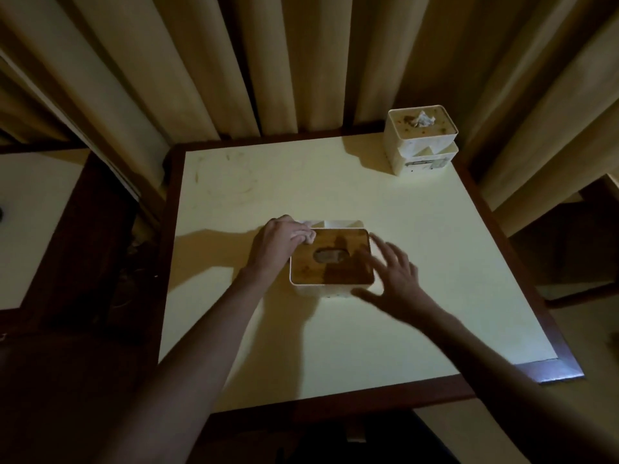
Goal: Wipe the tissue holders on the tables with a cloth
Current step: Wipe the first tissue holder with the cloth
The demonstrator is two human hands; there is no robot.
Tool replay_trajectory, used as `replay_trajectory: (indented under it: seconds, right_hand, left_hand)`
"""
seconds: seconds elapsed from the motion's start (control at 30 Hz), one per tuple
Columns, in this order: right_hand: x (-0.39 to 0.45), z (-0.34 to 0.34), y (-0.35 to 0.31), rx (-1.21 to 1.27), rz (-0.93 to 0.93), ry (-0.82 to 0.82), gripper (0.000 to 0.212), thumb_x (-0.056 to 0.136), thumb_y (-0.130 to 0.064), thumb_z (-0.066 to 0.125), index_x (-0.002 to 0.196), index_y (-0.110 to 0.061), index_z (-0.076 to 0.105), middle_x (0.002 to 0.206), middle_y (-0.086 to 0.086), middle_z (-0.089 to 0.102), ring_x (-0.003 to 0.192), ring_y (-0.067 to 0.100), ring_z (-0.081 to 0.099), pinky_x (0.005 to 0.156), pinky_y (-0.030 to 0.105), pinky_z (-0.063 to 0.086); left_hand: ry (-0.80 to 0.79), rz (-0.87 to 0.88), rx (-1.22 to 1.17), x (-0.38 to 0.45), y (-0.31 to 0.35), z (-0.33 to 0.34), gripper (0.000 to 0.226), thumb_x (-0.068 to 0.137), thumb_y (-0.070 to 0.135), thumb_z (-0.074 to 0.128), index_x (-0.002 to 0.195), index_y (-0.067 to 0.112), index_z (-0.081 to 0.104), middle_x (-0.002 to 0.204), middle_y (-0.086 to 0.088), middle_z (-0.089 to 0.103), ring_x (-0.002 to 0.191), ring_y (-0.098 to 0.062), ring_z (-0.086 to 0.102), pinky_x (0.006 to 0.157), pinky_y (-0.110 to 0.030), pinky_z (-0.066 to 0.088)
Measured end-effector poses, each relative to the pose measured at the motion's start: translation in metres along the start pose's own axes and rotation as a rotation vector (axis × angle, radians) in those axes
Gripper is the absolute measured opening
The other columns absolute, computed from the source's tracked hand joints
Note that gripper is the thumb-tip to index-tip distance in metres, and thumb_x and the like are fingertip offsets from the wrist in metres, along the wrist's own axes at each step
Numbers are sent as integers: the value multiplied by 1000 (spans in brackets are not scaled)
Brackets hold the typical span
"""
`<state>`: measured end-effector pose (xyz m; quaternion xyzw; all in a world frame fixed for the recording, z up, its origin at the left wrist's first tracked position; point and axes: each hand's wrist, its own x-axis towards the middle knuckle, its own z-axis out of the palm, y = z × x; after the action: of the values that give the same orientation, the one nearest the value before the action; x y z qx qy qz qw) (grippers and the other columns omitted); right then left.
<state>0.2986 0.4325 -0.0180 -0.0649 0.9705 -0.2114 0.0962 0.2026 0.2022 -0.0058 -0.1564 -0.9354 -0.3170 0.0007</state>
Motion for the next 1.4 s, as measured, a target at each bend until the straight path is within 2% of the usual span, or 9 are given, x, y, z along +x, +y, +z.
replay_trajectory:
  seconds: [0.2, 0.3, 0.4, 0.47, 0.57, 0.83, 1.03, 1.13, 1.4]
  right_hand:
    - [48, -19, 25, -49, 5, -250, 124, 66, -62, 74, 150, -32, -12, 160, -11, -12, 147, 22, -10, 114, 54, 9]
    - [53, -20, 26, -93, -49, -287, 123, 66, -64, 72, 152, -28, -10, 161, -8, -9, 148, 22, 0, 115, 50, 13]
    - [52, -20, 26, -97, -43, -267, 123, 66, -63, 73, 152, -28, -8, 161, -10, -7, 142, 26, 15, 111, 47, 19]
    - [51, -20, 22, -110, -40, -263, 124, 66, -62, 75, 152, -30, -8, 160, -12, -5, 133, 29, 24, 106, 45, 25]
    - [56, -22, 15, -160, -52, -301, 128, 64, -63, 76, 151, -29, -10, 159, -12, -3, 122, 29, 29, 97, 42, 28]
    - [67, -25, 6, -221, -6, -375, 134, 59, -63, 79, 152, -24, -8, 156, -8, -1, 120, 29, 27, 93, 41, 27]
    - [67, -22, 11, -193, -7, -371, 133, 59, -65, 78, 152, -26, -9, 157, -10, -4, 123, 30, 25, 96, 43, 26]
    - [67, -22, 12, -174, -1, -370, 133, 60, -65, 78, 152, -26, -10, 158, -10, -4, 124, 29, 24, 98, 44, 26]
    - [48, -16, 5, -132, 120, -214, 130, 58, -71, 74, 153, -24, -2, 159, -8, 3, 127, 28, 24, 102, 41, 25]
  left_hand:
    - [-30, 5, 20, -6, -3, 4, 21, 83, 10, 69, 100, 20, 75, 90, -2, 63, 83, -18, 61, 72, -31, 51]
    - [-71, 30, 8, -26, 4, 1, 15, 89, 16, 64, 98, 20, 75, 87, 4, 57, 78, -12, 57, 68, -23, 47]
    - [-208, 58, -4, -58, 8, -3, 21, 97, 29, 52, 98, 26, 74, 85, 7, 53, 62, -4, 55, 60, -26, 51]
    - [-244, 62, 3, -73, 6, -4, 21, 95, 23, 55, 105, 28, 73, 85, 6, 52, 66, -6, 56, 63, -28, 51]
    - [-194, 9, -15, -65, 3, 0, 19, 92, 18, 60, 102, 24, 74, 85, 2, 52, 75, -15, 58, 67, -32, 50]
    - [50, -86, -47, -4, -5, 22, 20, 88, 10, 63, 105, 16, 73, 88, 4, 49, 80, -16, 56, 68, -19, 37]
    - [68, -39, -105, -61, -3, 25, 15, 90, 15, 63, 97, 20, 75, 81, 16, 45, 70, -3, 52, 62, -4, 37]
    - [83, -63, -120, -94, 4, 25, 15, 89, 18, 65, 102, 20, 73, 83, 14, 50, 73, -2, 56, 60, -12, 45]
    - [266, -303, -195, -80, 6, 42, 25, 88, 16, 65, 112, 21, 71, 97, 7, 63, 84, -5, 63, 69, -4, 46]
